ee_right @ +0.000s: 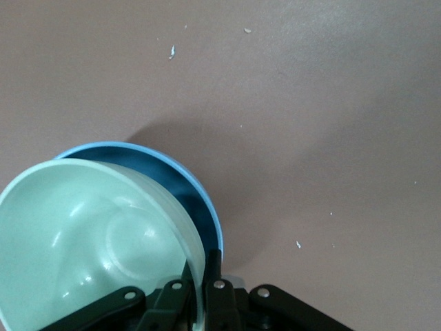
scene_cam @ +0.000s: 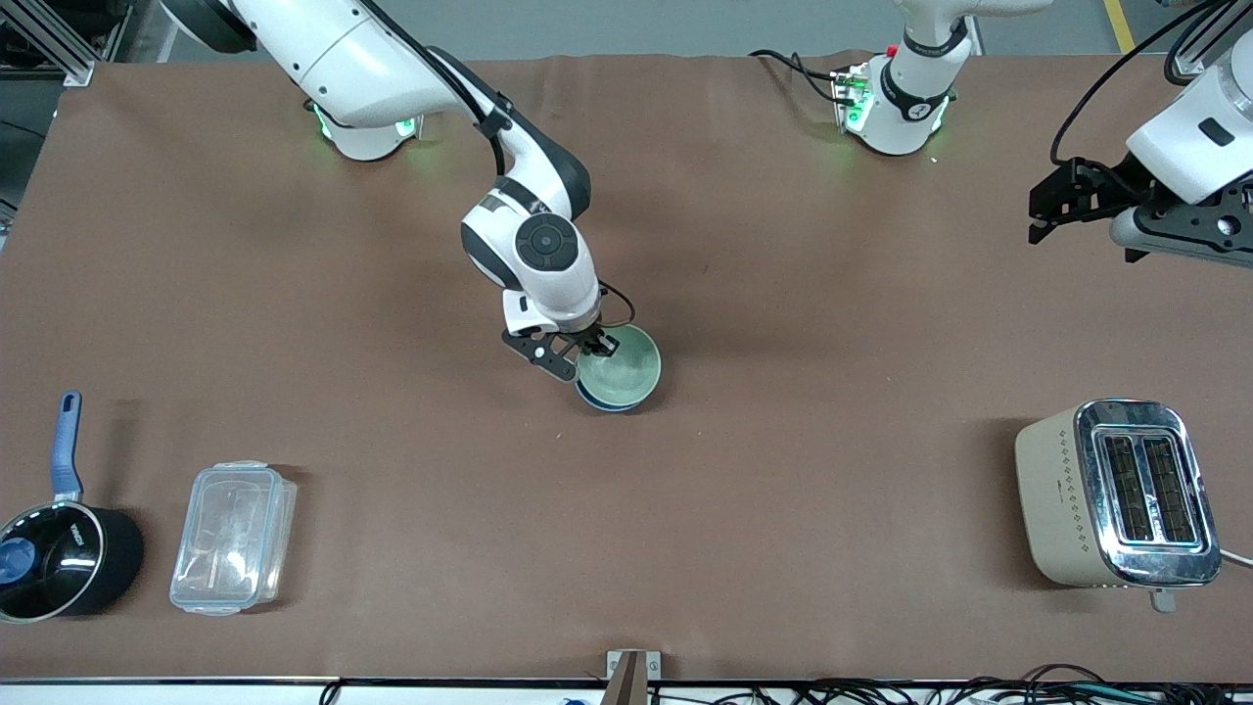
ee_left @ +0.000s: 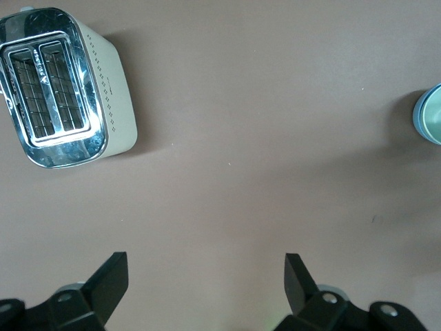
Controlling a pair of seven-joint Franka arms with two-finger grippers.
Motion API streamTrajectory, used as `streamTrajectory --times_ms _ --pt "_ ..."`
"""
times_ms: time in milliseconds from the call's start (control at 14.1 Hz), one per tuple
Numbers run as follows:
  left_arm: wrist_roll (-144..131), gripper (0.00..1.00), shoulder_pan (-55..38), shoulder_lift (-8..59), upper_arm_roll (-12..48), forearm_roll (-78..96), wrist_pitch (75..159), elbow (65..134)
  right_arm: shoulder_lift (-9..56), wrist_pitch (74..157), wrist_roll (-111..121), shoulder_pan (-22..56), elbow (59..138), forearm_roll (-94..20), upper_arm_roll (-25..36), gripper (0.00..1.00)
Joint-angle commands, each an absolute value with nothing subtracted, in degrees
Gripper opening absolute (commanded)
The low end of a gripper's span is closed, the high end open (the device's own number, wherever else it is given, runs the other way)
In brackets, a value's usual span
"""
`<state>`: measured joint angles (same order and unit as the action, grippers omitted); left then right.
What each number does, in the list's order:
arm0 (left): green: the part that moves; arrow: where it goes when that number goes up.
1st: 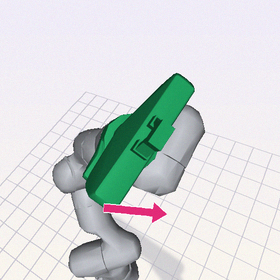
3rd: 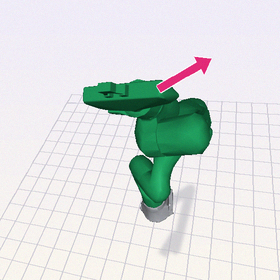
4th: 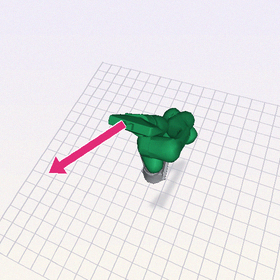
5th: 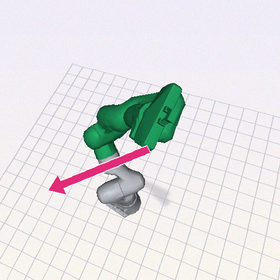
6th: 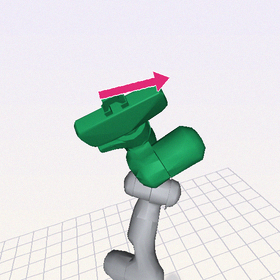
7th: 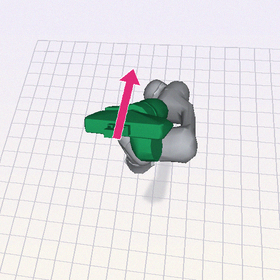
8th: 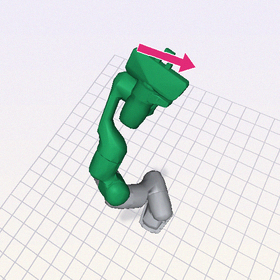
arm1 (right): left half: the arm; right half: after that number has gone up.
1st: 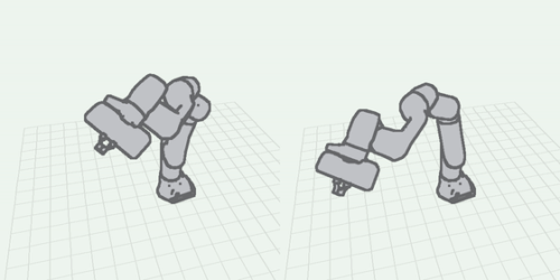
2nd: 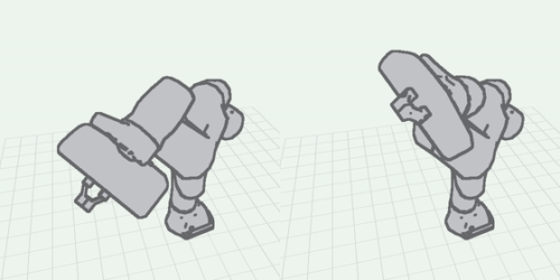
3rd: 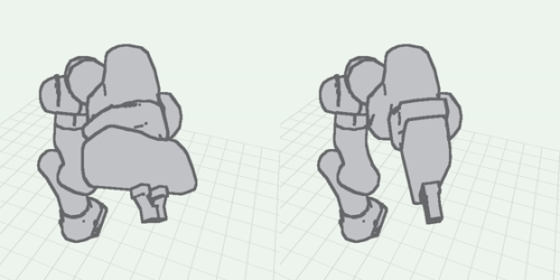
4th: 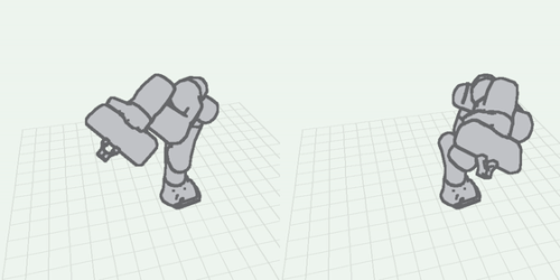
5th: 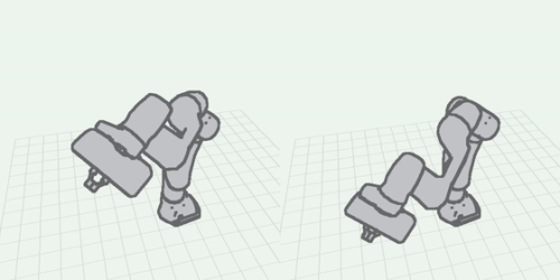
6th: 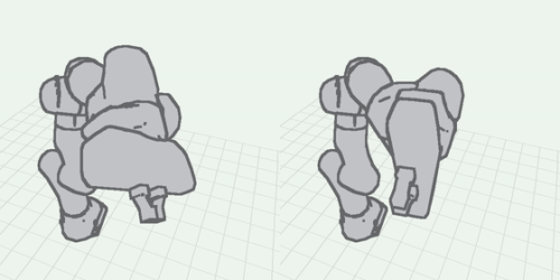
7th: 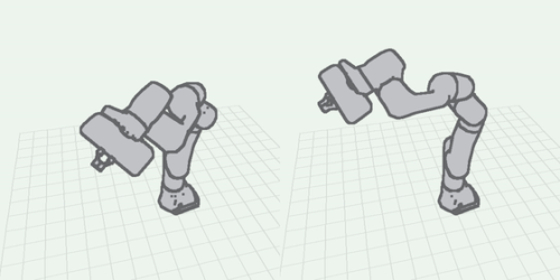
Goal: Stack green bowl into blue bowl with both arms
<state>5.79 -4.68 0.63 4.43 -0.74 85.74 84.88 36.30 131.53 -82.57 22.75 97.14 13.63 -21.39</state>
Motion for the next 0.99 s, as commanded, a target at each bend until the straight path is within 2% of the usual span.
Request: streamTrajectory --times_ms 0,71,142,212,283,354,496,637,920 --pt "6.8 1.00 -4.5 -0.3 4.4 -1.0 85.4 84.8 37.1 131.5 -84.1 22.8 96.1 15.6 -21.7 0.03" --pt "6.8 1.00 -4.6 -0.2 4.3 -1.1 85.4 84.7 37.2 131.5 -84.1 22.7 96.1 15.6 -21.7 0.07" --pt "6.7 1.00 -4.7 0.1 4.3 -1.3 85.4 84.1 37.3 131.3 -84.0 22.4 96.0 15.6 -21.7 0.21" --pt "6.7 1.00 -4.7 0.7 4.4 -1.6 85.3 83.6 37.2 131.2 -83.9 22.1 96.0 15.6 -21.7 0.49" --pt "6.7 1.00 -4.7 0.6 4.5 -1.5 85.3 83.6 37.0 131.2 -84.0 22.1 95.9 15.6 -21.7 0.82" --pt "6.7 1.00 -4.6 0.7 4.5 -1.5 85.3 83.6 36.8 130.9 -84.0 22.1 95.1 15.6 -21.6 1.00" --pt "6.7 1.00 -4.6 0.7 4.4 -1.5 85.3 83.6 36.1 128.3 -83.8 21.6 92.4 15.5 -21.6 1.00" --pt "6.7 1.00 -4.5 0.7 4.4 -1.5 85.2 83.6 33.9 120.4 -82.4 19.9 89.1 16.7 -21.6 1.00" --pt "6.7 1.00 -4.7 0.9 4.4 -1.5 84.3 83.7 24.1 106.5 -65.0 12.9 88.9 18.4 -21.8 1.00"
